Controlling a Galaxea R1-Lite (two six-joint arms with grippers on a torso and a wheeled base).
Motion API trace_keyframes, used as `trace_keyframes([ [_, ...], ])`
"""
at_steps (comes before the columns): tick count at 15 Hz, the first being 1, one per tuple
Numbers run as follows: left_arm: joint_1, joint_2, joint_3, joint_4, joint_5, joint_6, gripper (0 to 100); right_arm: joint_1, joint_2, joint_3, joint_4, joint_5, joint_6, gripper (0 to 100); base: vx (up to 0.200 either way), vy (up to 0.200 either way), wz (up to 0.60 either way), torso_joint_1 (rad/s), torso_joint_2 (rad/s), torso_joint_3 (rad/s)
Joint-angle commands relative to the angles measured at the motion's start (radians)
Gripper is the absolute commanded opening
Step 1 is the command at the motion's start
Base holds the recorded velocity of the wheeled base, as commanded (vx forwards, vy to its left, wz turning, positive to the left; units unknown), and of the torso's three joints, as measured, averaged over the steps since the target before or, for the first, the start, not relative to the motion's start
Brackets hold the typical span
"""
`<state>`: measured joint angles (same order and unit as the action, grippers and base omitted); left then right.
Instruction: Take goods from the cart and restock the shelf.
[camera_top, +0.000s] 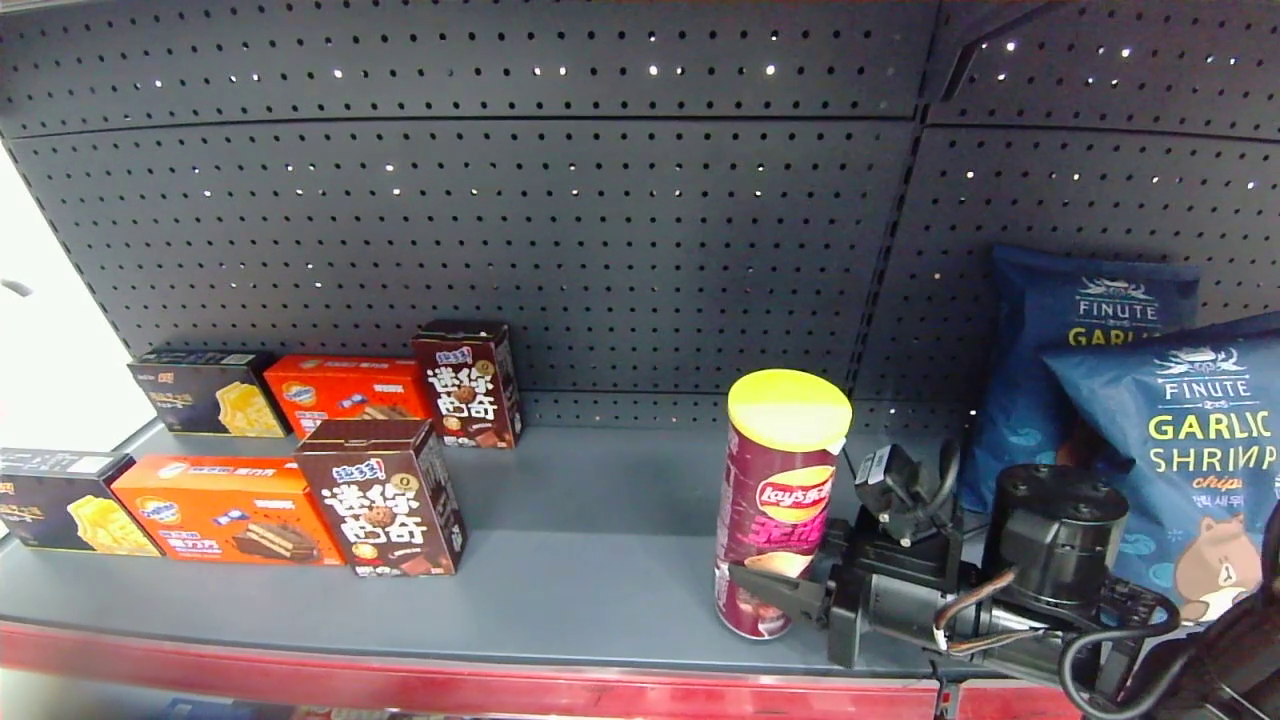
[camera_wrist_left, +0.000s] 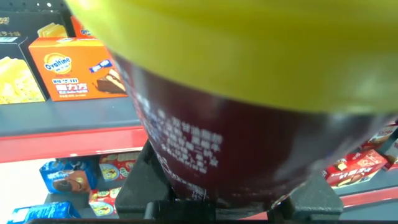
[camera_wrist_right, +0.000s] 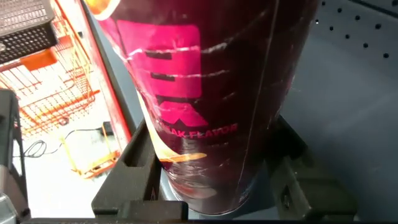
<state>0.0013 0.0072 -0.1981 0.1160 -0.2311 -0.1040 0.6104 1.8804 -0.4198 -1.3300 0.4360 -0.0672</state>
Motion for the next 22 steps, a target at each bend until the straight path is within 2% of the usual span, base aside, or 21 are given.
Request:
trace_keyframes([
  [1, 0.000, -0.003, 0.000, 0.001, -0.001, 0.000, 0, -0.001, 0.048, -0.002, -0.014, 0.000, 0.000, 0, 0.000, 0.000, 0.00, 0.000, 0.00, 0.000],
  [9, 0.000, -0.003, 0.005, 0.001, -0.004, 0.000, 0, -0.005, 0.154, -0.060, -0.072, 0.000, 0.000, 0, 0.000, 0.000, 0.00, 0.000, 0.00, 0.000],
  [10, 0.000, -0.003, 0.003, 0.001, -0.004, 0.000, 0, -0.005, 0.151, -0.056, -0.072, -0.005, 0.000, 100, 0.000, 0.000, 0.00, 0.000, 0.00, 0.000],
  [16, 0.000, -0.003, 0.022, -0.004, -0.007, 0.000, 0, -0.005, 0.063, 0.009, -0.072, -0.029, -0.002, 100, 0.000, 0.000, 0.00, 0.000, 0.00, 0.000],
  [22, 0.000, -0.003, 0.022, -0.006, -0.010, 0.001, 0, -0.012, -0.179, 0.222, -0.072, -0.031, -0.002, 100, 0.000, 0.000, 0.00, 0.000, 0.00, 0.000],
])
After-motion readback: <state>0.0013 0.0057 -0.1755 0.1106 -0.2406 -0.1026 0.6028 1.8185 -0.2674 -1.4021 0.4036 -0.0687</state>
